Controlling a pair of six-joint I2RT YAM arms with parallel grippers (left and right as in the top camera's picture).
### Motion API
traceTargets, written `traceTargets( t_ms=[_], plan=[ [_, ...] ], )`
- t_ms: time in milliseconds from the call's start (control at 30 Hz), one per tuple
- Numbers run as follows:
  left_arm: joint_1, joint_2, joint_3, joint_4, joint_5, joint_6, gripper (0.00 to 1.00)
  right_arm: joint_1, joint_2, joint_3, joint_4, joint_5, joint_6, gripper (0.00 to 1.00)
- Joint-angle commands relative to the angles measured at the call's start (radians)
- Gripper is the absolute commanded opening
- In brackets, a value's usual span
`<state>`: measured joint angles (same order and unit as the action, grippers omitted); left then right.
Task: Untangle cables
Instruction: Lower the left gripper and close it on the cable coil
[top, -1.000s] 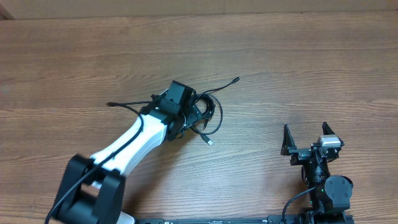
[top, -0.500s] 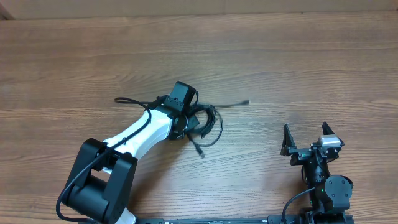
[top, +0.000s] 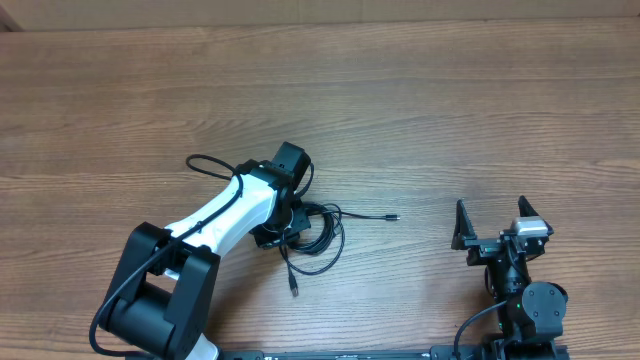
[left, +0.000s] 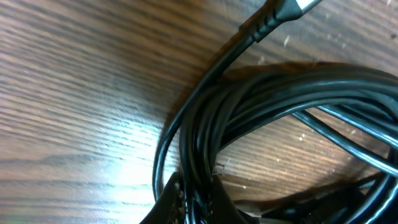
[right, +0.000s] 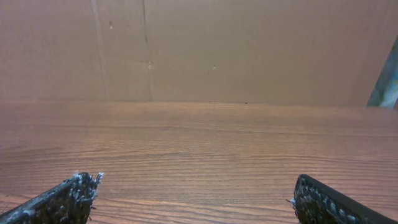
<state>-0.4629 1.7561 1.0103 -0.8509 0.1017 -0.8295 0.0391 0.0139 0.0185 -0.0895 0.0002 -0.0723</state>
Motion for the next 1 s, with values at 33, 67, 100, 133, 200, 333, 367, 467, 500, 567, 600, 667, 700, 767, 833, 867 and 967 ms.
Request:
traceTargets(
  t_ms=[33, 67, 100, 133, 200, 333, 367, 467, 500, 567, 600, 667, 700, 767, 833, 867, 967],
  plan=[
    [-0.003, 0.010, -0.020, -0.017, 0.242, 0.029, 0.06, -0.003, -0.011, -0.011, 0.006, -0.002, -0.011, 1.00],
    [-0.005, 0.010, -0.020, -0.017, 0.302, 0.029, 0.06, -0.003, -0.011, -0.011, 0.007, -0.003, -0.011, 1.00],
    [-0.008, 0.010, -0.020, -0.017, 0.350, 0.030, 0.07, -0.003, -0.011, -0.011, 0.006, -0.003, -0.011, 1.00],
    [-0.013, 0.010, -0.020, -0.017, 0.376, 0.030, 0.08, -0.003, -0.011, -0.011, 0.007, -0.002, -0.011, 1.00],
    [-0.028, 0.010, -0.020, -0.017, 0.402, 0.029, 0.18, -0.003, -0.011, -0.011, 0.007, -0.003, -0.011, 1.00],
    [-0.055, 0.010, -0.020, -0.016, 0.435, 0.014, 0.77, -0.003, -0.011, -0.011, 0.006, -0.003, -0.011, 1.00],
    [-0.061, 0.010, -0.020, -0.016, 0.448, 0.002, 0.88, -0.003, -0.011, -0.011, 0.007, -0.002, -0.011, 1.00],
    [-0.069, 0.010, -0.020, -0.006, 0.444, 0.000, 1.00, -0.003, -0.011, -0.011, 0.006, -0.002, -0.011, 1.00],
    [-0.069, 0.010, -0.020, -0.003, 0.441, 0.035, 1.00, -0.003, -0.011, -0.011, 0.006, -0.003, -0.011, 1.00],
    [-0.069, 0.010, -0.019, -0.003, 0.444, 0.146, 0.98, -0.003, -0.011, -0.011, 0.006, -0.003, -0.011, 1.00],
    [-0.069, 0.009, -0.017, -0.012, 0.455, 0.203, 0.97, -0.003, -0.011, -0.011, 0.006, -0.002, -0.011, 1.00],
    [-0.068, 0.009, -0.004, -0.048, 0.479, 0.306, 0.96, -0.003, -0.011, -0.011, 0.006, -0.003, -0.011, 1.00],
    [-0.068, 0.009, 0.010, -0.077, 0.475, 0.349, 0.96, -0.003, -0.011, -0.011, 0.007, -0.003, -0.011, 1.00],
    [-0.068, 0.009, 0.049, -0.144, 0.445, 0.423, 0.97, -0.003, -0.011, -0.011, 0.007, -0.003, -0.011, 1.00],
    [-0.068, 0.009, 0.105, -0.220, 0.366, 0.455, 0.97, -0.003, -0.011, -0.011, 0.007, -0.003, -0.011, 1.00],
    [-0.068, 0.009, 0.138, -0.254, 0.310, 0.460, 0.97, -0.003, -0.011, -0.011, 0.007, -0.003, -0.011, 1.00],
    [-0.068, 0.009, 0.229, -0.325, 0.172, 0.494, 0.97, -0.003, -0.011, -0.011, 0.006, -0.002, -0.011, 1.00]
  ],
)
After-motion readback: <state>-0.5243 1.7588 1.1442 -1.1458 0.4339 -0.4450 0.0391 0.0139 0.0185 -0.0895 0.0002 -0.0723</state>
